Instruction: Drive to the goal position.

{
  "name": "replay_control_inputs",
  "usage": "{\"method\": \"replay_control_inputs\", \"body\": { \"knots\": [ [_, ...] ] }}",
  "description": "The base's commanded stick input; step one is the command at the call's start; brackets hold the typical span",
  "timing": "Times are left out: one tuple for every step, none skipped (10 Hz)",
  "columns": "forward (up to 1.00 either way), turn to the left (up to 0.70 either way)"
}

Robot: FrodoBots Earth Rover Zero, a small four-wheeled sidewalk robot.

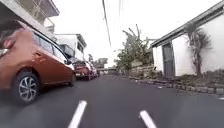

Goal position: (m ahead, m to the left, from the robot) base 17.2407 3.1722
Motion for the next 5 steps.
{"method": "replay_control_inputs", "body": {
  "knots": [
    [1.0,0.0],
    [1.0,0.0],
    [1.0,-0.04],
    [1.0,-0.21],
    [1.0,-0.32]
  ]
}}
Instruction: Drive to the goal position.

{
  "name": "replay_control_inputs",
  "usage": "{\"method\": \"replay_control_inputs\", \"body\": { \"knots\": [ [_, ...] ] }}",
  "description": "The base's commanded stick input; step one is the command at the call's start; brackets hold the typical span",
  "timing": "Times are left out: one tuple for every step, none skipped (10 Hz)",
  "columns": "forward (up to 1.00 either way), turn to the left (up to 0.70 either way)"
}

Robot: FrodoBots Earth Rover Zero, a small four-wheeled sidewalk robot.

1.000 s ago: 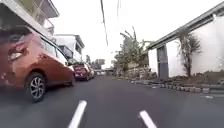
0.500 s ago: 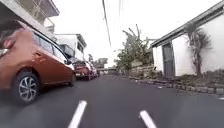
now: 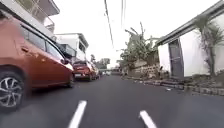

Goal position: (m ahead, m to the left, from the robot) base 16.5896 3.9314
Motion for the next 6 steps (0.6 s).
{"method": "replay_control_inputs", "body": {
  "knots": [
    [1.0,-0.38],
    [1.0,-0.4],
    [1.0,-0.4],
    [1.0,-0.4],
    [1.0,-0.4],
    [1.0,-0.4]
  ]
}}
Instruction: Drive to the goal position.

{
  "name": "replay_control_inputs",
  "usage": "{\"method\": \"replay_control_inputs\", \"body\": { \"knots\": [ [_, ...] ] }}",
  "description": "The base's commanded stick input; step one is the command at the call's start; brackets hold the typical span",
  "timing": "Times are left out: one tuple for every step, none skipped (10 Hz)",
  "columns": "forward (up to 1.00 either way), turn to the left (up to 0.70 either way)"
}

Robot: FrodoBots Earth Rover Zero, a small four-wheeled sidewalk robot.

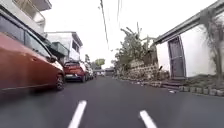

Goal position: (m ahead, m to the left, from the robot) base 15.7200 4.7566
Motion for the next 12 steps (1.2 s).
{"method": "replay_control_inputs", "body": {
  "knots": [
    [1.0,-0.4],
    [1.0,-0.4],
    [1.0,-0.39],
    [1.0,-0.23],
    [1.0,-0.06],
    [1.0,0.0],
    [1.0,0.04],
    [1.0,0.12],
    [1.0,0.23],
    [1.0,0.35],
    [1.0,0.22],
    [1.0,0.02]
  ]
}}
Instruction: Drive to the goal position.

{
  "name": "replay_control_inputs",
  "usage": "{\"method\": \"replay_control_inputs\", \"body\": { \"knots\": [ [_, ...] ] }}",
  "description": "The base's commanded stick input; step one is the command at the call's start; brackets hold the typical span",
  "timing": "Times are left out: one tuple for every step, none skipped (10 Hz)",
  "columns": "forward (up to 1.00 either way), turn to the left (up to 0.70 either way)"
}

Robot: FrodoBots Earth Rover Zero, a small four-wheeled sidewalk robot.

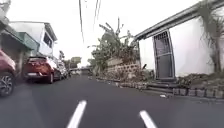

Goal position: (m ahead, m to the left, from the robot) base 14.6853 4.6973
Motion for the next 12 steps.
{"method": "replay_control_inputs", "body": {
  "knots": [
    [1.0,0.02],
    [1.0,0.19],
    [1.0,0.36],
    [1.0,0.03],
    [1.0,0.0],
    [1.0,0.0],
    [1.0,0.0],
    [1.0,0.0],
    [1.0,0.0],
    [1.0,0.0],
    [1.0,0.16],
    [1.0,0.27]
  ]
}}
